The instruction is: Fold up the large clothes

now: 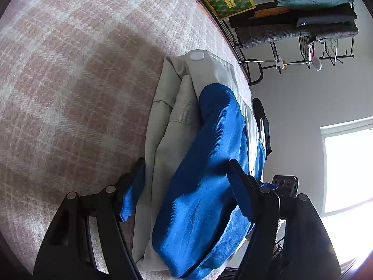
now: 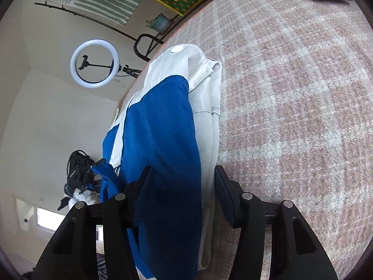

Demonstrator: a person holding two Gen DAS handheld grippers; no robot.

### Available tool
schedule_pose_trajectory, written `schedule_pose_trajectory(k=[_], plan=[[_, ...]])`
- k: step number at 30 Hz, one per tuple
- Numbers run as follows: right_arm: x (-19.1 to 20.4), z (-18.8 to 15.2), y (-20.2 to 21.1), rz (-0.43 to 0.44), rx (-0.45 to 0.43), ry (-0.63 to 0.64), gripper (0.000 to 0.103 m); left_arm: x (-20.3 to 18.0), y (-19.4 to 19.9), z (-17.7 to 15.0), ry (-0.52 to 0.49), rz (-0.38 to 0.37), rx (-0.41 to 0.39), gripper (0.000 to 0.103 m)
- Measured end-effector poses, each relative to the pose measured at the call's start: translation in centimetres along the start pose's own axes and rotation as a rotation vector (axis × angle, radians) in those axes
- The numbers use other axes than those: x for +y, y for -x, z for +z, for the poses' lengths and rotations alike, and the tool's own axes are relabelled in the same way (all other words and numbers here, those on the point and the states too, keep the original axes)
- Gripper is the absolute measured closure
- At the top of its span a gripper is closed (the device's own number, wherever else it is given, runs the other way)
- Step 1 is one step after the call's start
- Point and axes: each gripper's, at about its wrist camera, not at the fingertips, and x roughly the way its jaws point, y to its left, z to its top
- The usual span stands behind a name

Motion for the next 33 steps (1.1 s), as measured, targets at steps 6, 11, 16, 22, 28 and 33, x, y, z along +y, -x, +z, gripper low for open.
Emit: schedule_pose_trajectory(k=[6, 11, 16, 22, 28, 33], plan=[[1.0, 0.9, -1.8, 0.001, 0.006, 0.0, 0.053, -0.8, -0.7, 0.4, -0.017, 0.027, -0.012, 0.038], [2.1, 1.0, -1.9, -0.061, 0.0, 0.042, 0.064, -2.4, -0.9, -0.1, -0.083, 0.097, -0.033, 0.054], [5.3, 0.9, -1.5, -0.162, -0.026, 0.16, 0.077, -5.0, -0.3, -1.2, -0.19, 0.155, -0.075, 0.069], [8.1, 0.3, -0.5, -0.239, -0.051, 0.265, 0.082, -7.3, 0.5, -2.7, -0.253, 0.159, -0.097, 0.078], [8.7, -0.6, 1.7, -0.286, -0.057, 0.321, 0.084, -9.4, 0.4, -4.2, -0.298, 0.14, -0.078, 0.081], [8.3, -0.8, 4.0, -0.32, -0.07, 0.333, 0.084, -11.9, -0.4, -5.1, -0.355, 0.121, -0.07, 0.081]])
